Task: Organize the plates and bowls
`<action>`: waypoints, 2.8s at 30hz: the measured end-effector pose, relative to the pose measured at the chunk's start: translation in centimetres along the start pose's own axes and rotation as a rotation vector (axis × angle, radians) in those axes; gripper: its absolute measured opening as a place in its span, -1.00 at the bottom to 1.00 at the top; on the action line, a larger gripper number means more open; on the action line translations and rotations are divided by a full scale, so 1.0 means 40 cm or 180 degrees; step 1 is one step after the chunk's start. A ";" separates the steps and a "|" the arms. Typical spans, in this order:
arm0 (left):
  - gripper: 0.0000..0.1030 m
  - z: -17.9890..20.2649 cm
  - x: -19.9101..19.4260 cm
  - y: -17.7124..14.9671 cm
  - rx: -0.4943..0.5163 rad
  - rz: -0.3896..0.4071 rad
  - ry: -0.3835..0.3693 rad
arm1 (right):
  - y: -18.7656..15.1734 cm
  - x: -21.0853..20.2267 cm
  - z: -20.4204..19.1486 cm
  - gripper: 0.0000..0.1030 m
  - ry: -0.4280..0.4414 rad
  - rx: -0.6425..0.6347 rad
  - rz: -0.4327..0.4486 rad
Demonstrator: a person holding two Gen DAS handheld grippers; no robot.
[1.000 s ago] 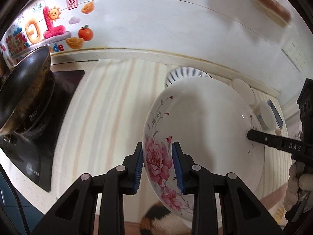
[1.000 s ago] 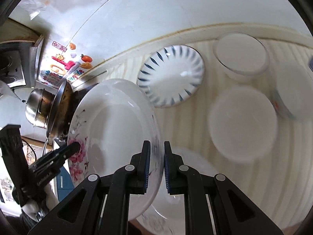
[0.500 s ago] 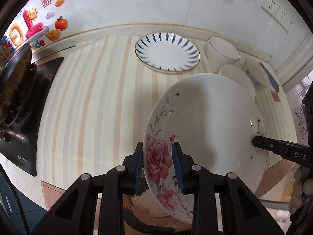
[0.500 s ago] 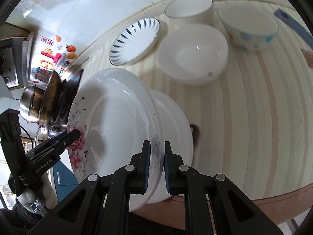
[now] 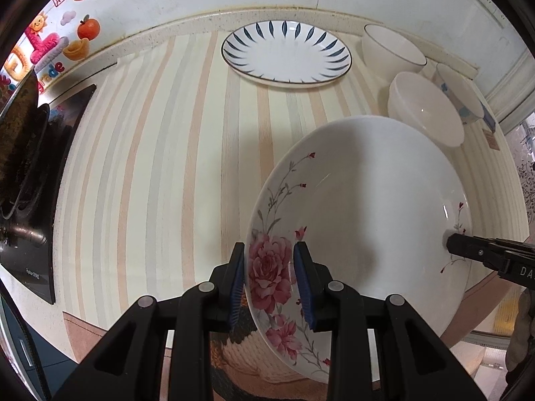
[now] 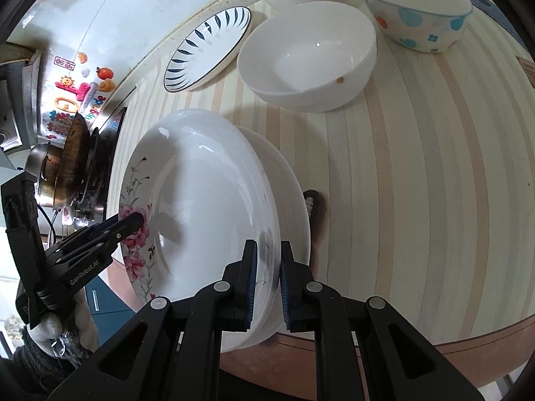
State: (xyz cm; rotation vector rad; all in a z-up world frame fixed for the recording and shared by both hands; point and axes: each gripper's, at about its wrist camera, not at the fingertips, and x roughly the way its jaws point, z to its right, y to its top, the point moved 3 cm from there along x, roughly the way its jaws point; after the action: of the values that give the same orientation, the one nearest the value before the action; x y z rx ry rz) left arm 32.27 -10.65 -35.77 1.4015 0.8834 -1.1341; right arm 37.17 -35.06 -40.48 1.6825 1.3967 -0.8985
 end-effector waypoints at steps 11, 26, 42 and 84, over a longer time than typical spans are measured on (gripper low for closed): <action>-0.49 0.005 0.040 0.002 0.0088 -0.0180 0.0066 | 0.006 0.033 0.004 -0.72 -0.0065 0.0019 -0.0099; -0.49 -0.023 0.042 0.013 0.0162 -0.0277 -0.0151 | 0.033 0.016 0.008 -0.60 -0.0100 0.0443 -0.0353; -0.45 -0.240 0.081 0.489 -0.0125 0.0013 -0.0361 | 0.421 -0.014 -0.120 -0.23 -0.0013 0.0772 0.0289; -0.59 -0.146 0.106 0.544 0.0140 0.0132 -0.0463 | 0.534 0.102 -0.180 -0.74 -0.0457 0.0239 0.0460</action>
State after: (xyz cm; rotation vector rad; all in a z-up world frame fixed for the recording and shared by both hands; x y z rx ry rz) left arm 55.03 -8.41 -33.95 1.3484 0.7270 -1.2140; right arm 59.22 -29.31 -38.25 1.7149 1.1438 -0.9789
